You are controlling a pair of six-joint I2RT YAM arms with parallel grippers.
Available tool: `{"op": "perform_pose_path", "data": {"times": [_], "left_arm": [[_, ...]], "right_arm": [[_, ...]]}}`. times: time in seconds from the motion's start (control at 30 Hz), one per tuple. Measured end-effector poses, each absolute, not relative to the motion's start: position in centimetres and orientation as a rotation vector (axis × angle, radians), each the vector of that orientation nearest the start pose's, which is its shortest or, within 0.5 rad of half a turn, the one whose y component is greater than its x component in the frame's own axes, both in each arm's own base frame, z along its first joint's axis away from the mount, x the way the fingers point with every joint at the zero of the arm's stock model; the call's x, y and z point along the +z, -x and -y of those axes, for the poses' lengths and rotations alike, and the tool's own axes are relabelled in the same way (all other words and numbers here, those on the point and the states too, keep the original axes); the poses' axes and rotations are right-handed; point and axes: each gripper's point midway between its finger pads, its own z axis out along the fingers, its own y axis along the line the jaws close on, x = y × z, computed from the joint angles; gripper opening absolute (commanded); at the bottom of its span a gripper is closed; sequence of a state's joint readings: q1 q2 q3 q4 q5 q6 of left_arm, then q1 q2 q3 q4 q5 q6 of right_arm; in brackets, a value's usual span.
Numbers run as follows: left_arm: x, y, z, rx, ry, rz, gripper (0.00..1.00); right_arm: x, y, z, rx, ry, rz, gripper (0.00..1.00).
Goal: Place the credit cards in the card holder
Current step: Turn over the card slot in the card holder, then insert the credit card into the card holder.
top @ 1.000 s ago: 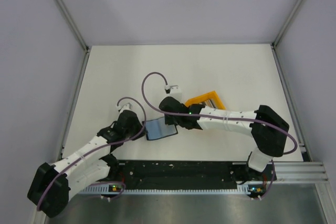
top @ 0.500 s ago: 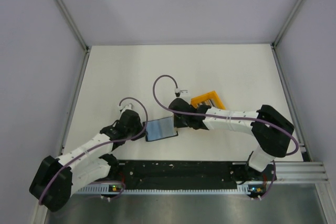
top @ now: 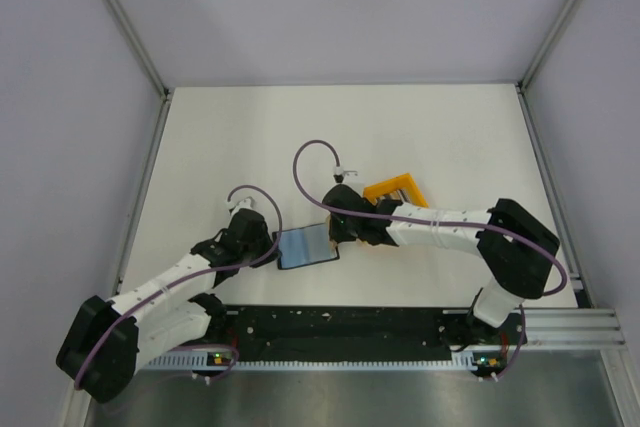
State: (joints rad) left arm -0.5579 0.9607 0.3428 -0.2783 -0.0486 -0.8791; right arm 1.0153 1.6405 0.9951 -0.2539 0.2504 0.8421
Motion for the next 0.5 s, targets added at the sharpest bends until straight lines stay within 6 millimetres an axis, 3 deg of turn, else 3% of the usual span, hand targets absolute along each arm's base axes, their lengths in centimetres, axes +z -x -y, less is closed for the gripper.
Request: {"op": "perform_pose_path", "data": {"times": [0.3,0.5], "left_arm": [[2.4,-19.0,14.7,-0.543,0.419,-2.514,0.0],[2.4,-19.1,14.8,-0.547,0.412,-2.514,0.0]], "right_arm": [[5.0,-22.3,-33.7,0.502,0.106,-2.532,0.0],[5.2,-22.1,-34.6,0.561,0.111,-2.532,0.0]]}}
